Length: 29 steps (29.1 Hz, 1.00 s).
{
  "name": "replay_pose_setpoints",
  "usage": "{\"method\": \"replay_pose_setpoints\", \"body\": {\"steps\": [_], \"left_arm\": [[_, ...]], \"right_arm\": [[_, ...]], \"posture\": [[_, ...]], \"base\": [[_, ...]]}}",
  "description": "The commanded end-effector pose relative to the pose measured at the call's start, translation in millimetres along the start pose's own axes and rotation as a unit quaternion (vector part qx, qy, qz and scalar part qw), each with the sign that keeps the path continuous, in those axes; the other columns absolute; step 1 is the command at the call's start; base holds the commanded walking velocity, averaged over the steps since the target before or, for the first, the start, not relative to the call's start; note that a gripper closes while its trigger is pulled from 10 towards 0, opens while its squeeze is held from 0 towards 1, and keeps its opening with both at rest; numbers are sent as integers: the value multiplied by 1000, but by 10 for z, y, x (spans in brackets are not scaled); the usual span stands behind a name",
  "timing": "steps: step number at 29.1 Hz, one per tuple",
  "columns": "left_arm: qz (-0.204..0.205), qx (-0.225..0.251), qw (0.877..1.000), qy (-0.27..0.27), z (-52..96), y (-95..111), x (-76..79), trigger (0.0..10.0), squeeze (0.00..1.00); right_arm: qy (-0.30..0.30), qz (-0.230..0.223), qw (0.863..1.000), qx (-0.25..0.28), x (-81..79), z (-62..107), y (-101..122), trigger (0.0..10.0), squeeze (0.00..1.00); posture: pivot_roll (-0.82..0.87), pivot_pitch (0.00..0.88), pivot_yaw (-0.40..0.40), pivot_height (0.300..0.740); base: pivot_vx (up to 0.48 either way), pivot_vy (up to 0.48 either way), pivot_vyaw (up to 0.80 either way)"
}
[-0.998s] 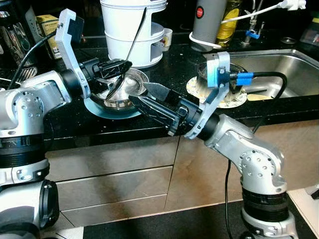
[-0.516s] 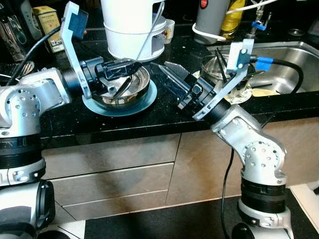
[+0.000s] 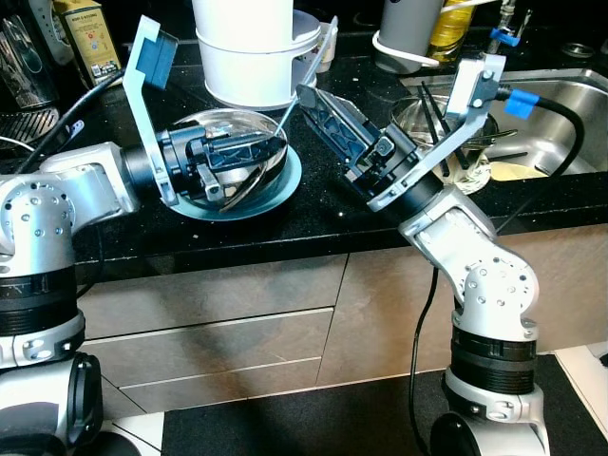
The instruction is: Kitchen organization
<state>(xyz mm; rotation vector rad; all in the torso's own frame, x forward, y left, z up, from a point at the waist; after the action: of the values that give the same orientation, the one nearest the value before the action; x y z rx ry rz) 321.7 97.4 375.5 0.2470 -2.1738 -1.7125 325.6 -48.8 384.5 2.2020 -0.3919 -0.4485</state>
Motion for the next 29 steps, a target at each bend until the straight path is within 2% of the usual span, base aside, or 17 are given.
{"method": "replay_pose_setpoints", "body": {"steps": [1, 14, 15, 16, 29], "left_arm": [[2, -7, 1000, -12, -8, -43, 66, 0, 0], [3, -21, 1000, -21, -55, -155, 142, 0, 0], [2, -21, 1000, -20, -55, -157, 143, 0, 0], [1, -21, 1000, -18, -54, -154, 135, 0, 0], [-2, -16, 1000, -10, -46, -135, 107, 0, 0]], "right_arm": [[8, -6, 1000, 1, -48, -35, -8, 10000, 0], [11, -1, 1000, -13, -57, -51, -61, 10000, 0], [12, -2, 1000, -14, -61, -52, -64, 4392, 0], [14, -5, 1000, -14, -65, -52, -65, 0, 0], [14, -8, 1000, -7, -60, -52, -51, 0, 0]], "posture": [[62, 253, 0, 740], [59, 253, 1, 740], [58, 253, 0, 740], [58, 253, 0, 740], [54, 244, 1, 740]], "base": [[0, 0, 0], [0, 0, 0], [0, 0, 0], [0, 0, 0], [0, 0, 0]]}}
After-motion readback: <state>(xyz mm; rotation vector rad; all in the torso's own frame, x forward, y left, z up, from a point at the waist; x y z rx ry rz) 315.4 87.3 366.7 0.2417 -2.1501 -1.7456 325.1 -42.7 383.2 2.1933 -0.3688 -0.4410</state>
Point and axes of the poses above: a point about 5 cm out from each wrist's last joint towards the gripper, its own z axis pointing back from the gripper into the wrist, its own y axis along the axis of the wrist's last joint, x = y × z, the point moved 6 cm from there along -z, pointing out of the wrist towards the gripper, and after that the axes turned 4 degrees about z, right-handed, at the moved point
